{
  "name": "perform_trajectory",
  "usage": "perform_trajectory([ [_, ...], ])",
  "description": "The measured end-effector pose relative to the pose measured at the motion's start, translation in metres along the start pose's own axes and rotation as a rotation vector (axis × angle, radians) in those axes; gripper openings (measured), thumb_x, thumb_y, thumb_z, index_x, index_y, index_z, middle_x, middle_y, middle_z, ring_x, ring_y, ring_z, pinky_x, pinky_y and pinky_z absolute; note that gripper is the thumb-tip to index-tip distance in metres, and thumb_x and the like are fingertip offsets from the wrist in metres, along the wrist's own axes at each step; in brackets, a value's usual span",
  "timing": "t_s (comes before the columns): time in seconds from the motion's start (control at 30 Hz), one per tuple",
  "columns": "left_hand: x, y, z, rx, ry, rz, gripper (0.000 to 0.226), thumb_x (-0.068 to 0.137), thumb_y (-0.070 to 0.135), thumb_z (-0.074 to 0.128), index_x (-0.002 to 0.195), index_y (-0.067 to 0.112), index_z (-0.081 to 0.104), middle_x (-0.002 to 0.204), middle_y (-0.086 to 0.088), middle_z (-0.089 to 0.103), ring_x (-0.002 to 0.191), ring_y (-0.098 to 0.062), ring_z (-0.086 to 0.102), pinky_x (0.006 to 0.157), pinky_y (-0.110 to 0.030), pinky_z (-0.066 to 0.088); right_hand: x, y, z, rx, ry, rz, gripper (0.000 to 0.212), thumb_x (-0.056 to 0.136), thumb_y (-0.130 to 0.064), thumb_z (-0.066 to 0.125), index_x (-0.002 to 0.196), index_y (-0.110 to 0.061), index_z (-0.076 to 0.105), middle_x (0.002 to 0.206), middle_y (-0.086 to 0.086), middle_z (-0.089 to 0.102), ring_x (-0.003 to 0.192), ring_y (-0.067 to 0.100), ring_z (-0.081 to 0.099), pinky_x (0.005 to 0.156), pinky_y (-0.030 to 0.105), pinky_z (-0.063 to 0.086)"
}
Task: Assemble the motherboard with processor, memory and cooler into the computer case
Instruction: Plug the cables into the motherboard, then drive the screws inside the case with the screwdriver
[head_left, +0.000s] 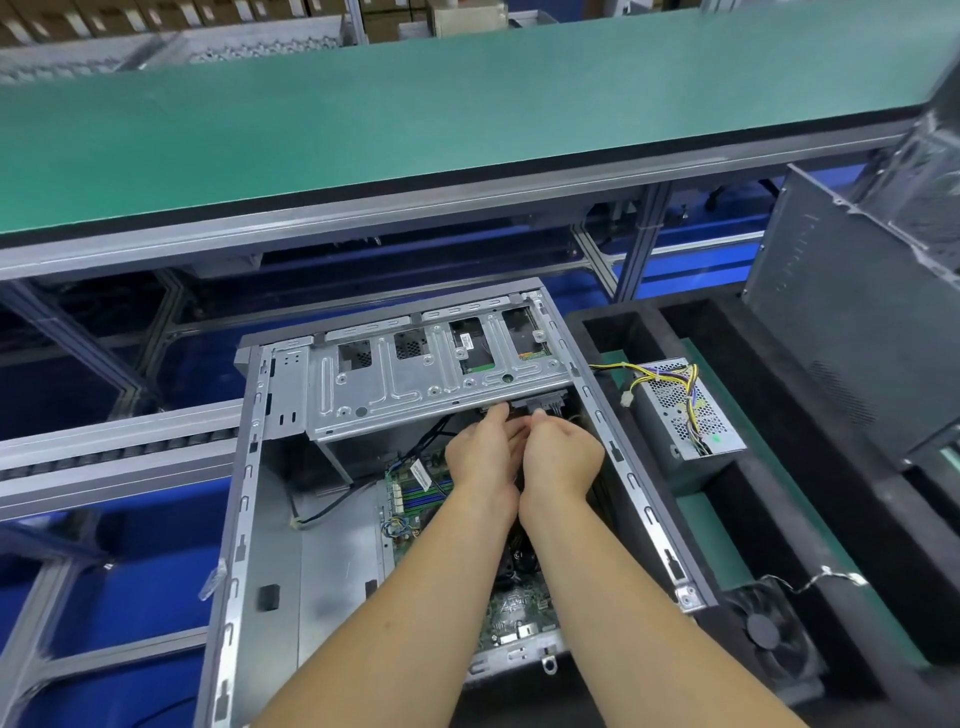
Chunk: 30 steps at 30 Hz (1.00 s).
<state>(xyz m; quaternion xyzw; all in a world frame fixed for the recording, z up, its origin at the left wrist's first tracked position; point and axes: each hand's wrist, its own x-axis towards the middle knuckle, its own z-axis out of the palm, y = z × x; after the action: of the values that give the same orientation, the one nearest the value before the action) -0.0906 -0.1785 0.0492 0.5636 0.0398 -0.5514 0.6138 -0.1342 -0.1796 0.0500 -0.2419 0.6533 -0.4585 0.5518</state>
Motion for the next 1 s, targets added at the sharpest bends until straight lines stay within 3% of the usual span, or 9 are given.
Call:
perform_trajectory([
  [0.1,0.0,0.0,0.0,0.004,0.008,0.02,0.036,0.092,0.01,0.064,0.121,-0.011,0.057,0.096,-0.023,0.074,0.084,-0.034,0.072,0.087,-0.046,0.057,0.003,-0.001,-0.004,-0.106,-0.041,-0.077,0.038,0.095,-0.011,0.061,0.057,-0.015,0.068,0.057,-0.002,0.068,0.066,0.02,0.068,0.066,0.035,0.058],
  [0.23,0.0,0.001,-0.003,0.021,-0.008,0.014,0.034,0.093,0.01,0.063,0.12,-0.009,0.057,0.102,-0.023,0.073,0.085,-0.032,0.069,0.082,-0.044,0.057,0.002,-0.004,-0.016,-0.631,-0.172,-0.357,0.033,0.101,-0.024,0.049,0.076,-0.01,0.066,0.075,0.004,0.068,0.072,0.023,0.063,0.059,0.032,0.048],
  [0.37,0.001,0.009,-0.015,0.212,0.016,0.016,0.007,0.087,0.007,0.061,0.088,0.001,0.064,0.077,-0.01,0.071,0.059,-0.022,0.06,0.057,-0.027,0.047,-0.007,-0.005,-0.022,-1.282,-0.146,-0.686,0.026,0.099,-0.028,0.044,0.105,-0.009,0.061,0.097,0.008,0.068,0.087,0.029,0.067,0.058,0.031,0.037],
  [0.43,-0.002,0.012,-0.022,0.373,0.035,0.083,0.015,0.084,0.007,0.056,0.069,0.01,0.055,0.056,-0.002,0.057,0.046,-0.015,0.042,0.049,-0.022,0.032,-0.012,-0.011,-0.023,-1.427,-0.136,-0.8,0.027,0.1,-0.028,0.045,0.104,-0.009,0.064,0.097,0.007,0.07,0.087,0.028,0.069,0.059,0.031,0.039],
  [0.57,-0.014,0.019,-0.033,0.746,0.047,0.374,0.051,0.084,0.016,0.053,0.039,0.023,0.029,0.039,0.007,0.03,0.042,-0.012,0.024,0.043,-0.026,0.021,-0.021,-0.018,-0.024,-1.453,-0.067,-1.025,0.028,0.097,-0.026,0.048,0.093,-0.008,0.068,0.096,0.012,0.067,0.091,0.033,0.06,0.071,0.039,0.04],
  [0.67,-0.022,0.025,-0.049,1.088,0.123,0.634,0.038,0.084,0.025,0.053,0.048,0.015,0.044,0.046,0.008,0.048,0.046,-0.01,0.041,0.045,-0.026,0.034,-0.028,-0.006,-0.028,-1.343,-0.064,-1.157,0.014,0.089,-0.017,0.057,0.083,-0.007,0.066,0.095,0.014,0.057,0.089,0.035,0.051,0.071,0.043,0.035],
  [0.73,-0.033,0.03,-0.063,1.255,0.227,0.727,0.029,0.085,0.034,0.049,0.061,0.017,0.056,0.063,0.005,0.061,0.063,-0.015,0.056,0.051,-0.028,0.04,-0.033,-0.002,-0.025,-1.368,-0.199,-1.152,0.015,0.093,-0.02,0.053,0.091,-0.011,0.065,0.101,0.011,0.057,0.093,0.034,0.05,0.076,0.042,0.034],
  [0.93,-0.075,0.05,-0.126,1.384,0.413,0.958,0.027,0.096,0.034,0.041,0.082,0.018,0.056,0.075,0.003,0.061,0.067,-0.024,0.056,0.058,-0.034,0.043,-0.095,0.018,-0.003,-1.268,-0.482,-1.206,0.022,0.092,-0.017,0.05,0.111,-0.019,0.061,0.108,0.001,0.062,0.102,0.026,0.054,0.081,0.039,0.03],
  [1.0,-0.093,0.06,-0.161,1.431,0.466,1.087,0.025,0.098,0.031,0.041,0.077,0.017,0.046,0.066,0.006,0.05,0.061,-0.021,0.045,0.052,-0.032,0.032,-0.129,0.034,0.008,-1.226,-0.523,-1.211,0.019,0.092,-0.017,0.05,0.109,-0.02,0.06,0.105,0.001,0.061,0.1,0.027,0.055,0.083,0.04,0.033],
])
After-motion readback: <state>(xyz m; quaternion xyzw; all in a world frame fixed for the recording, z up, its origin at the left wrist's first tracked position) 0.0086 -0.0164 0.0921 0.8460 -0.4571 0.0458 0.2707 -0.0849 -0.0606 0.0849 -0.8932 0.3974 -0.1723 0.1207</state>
